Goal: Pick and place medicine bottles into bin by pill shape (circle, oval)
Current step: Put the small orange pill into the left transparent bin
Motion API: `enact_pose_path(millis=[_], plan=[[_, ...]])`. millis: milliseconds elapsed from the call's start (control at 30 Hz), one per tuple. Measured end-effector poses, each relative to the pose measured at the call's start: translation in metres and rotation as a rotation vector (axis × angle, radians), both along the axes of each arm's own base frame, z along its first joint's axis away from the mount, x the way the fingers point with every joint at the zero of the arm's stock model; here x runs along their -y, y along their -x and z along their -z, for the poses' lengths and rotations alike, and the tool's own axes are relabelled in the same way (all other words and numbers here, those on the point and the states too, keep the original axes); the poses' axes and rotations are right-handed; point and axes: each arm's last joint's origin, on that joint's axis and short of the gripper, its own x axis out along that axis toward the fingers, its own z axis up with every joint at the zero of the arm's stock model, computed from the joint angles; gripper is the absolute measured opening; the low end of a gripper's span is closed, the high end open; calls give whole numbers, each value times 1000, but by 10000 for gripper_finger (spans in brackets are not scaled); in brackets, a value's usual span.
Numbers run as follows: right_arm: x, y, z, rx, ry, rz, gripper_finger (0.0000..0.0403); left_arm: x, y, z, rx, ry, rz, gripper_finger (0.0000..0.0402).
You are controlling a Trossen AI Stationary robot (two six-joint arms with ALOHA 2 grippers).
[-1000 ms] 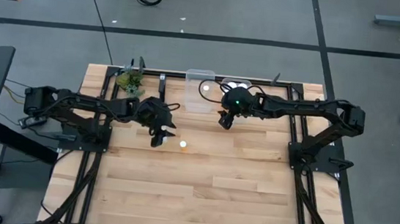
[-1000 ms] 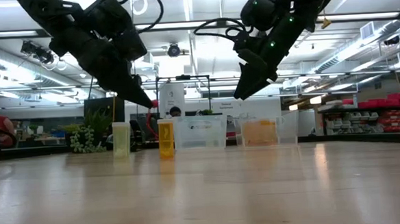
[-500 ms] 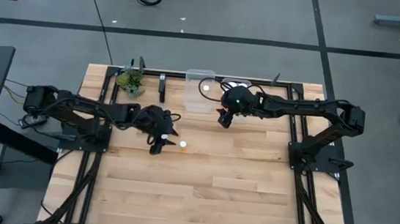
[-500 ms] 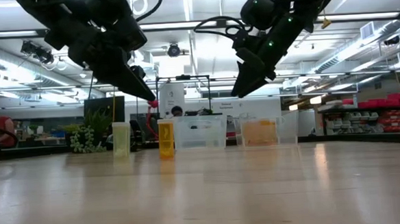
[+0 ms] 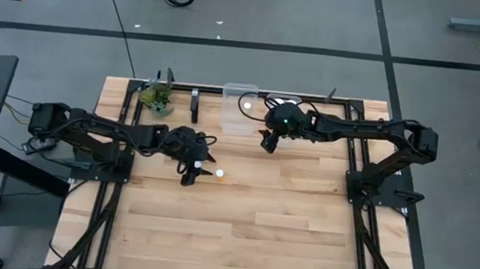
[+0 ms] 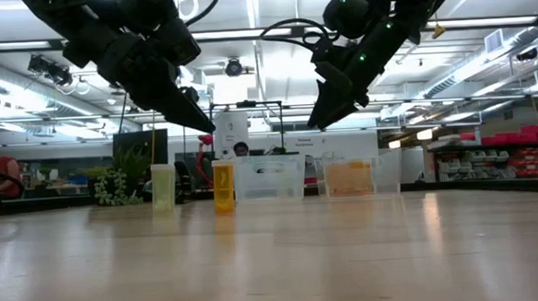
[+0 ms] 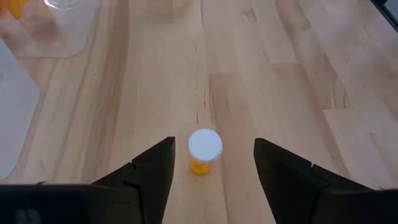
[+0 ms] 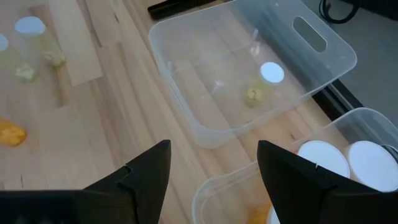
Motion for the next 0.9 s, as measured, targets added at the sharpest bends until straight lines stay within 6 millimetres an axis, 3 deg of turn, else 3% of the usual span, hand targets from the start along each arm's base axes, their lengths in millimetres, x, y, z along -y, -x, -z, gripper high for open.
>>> enact_pose_path(millis=[200, 900], plan=[[0, 0, 0, 0, 0, 0, 246, 0, -9, 12, -18, -5, 0, 229], [-2, -1, 0, -6, 6, -14, 246, 5, -39, 24, -111, -45, 51, 229]])
